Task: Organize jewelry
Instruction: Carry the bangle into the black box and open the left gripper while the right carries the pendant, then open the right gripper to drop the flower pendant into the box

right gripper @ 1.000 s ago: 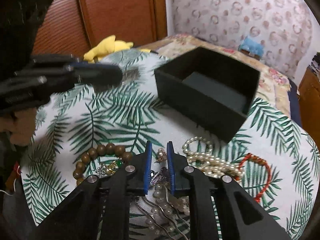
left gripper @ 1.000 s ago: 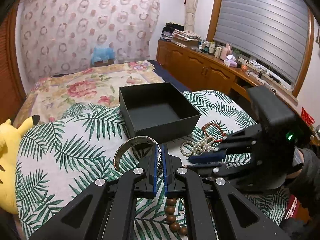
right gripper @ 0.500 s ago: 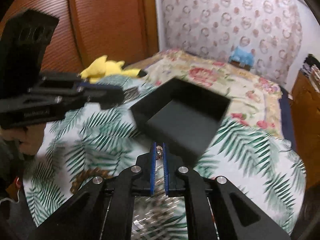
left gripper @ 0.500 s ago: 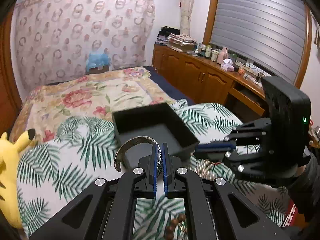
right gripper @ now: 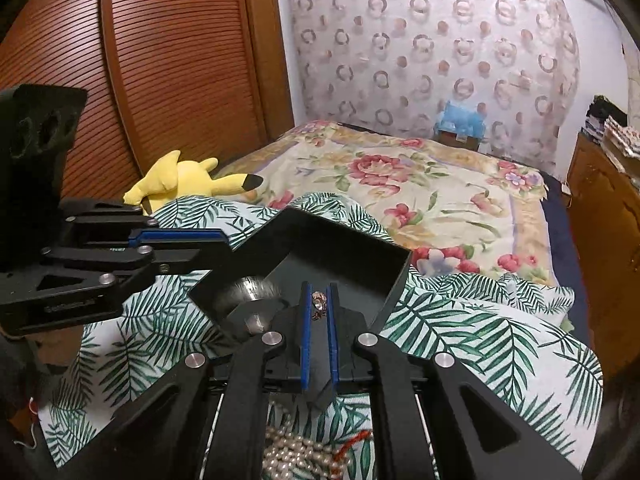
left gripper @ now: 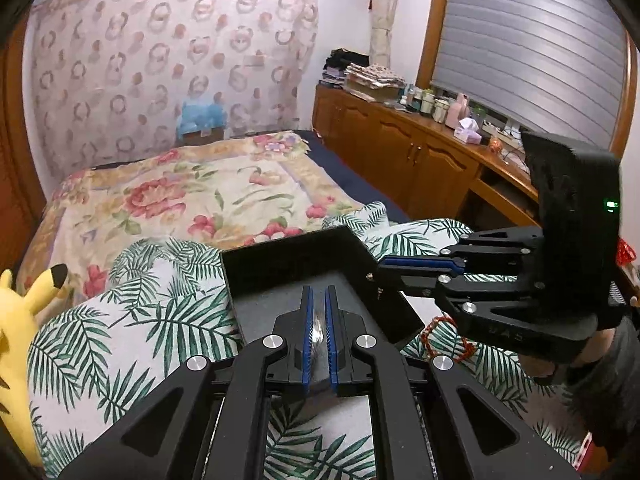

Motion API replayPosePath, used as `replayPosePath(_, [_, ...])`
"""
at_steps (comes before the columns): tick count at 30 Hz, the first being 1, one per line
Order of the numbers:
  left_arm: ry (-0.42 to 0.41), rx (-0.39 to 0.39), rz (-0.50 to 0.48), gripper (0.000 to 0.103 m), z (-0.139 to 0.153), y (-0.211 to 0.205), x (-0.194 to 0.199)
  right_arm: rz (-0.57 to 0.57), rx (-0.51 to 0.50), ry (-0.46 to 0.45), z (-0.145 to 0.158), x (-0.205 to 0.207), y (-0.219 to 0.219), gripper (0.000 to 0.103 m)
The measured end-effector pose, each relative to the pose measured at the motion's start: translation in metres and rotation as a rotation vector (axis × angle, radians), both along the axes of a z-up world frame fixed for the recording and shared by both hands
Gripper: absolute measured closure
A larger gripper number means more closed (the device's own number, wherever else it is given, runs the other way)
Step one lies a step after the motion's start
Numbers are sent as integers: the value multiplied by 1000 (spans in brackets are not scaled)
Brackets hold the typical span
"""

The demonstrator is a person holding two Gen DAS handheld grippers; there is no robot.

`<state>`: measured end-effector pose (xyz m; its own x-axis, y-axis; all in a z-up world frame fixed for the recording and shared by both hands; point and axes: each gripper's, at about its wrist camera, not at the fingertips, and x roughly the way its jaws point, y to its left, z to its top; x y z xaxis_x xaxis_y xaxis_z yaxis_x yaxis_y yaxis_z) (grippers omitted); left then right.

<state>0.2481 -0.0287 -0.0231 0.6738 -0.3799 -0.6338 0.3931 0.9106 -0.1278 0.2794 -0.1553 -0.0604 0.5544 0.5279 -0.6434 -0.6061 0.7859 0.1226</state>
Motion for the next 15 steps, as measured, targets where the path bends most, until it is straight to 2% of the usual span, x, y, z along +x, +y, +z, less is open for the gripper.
replayPosePath(11, [-9,1,9,98,1,10,-25,-1,11,-9,4,1,-2,93])
replayPosePath(12, [-8,1,8,98,1,9,-27,-3,9,-9,5,1,-2,91])
replayPosePath(13, [-7,2,8,98,0,10,-29,-7,8,-12,5,0,-2,80])
replayPosePath(14, [-7,4,10,98,0,10,-31,-12,6,-17,6,-2,-2,75])
replayPosePath(15, [-6,6,13,98,-1,10,-32,-16,5,-22,7,-3,-3,75])
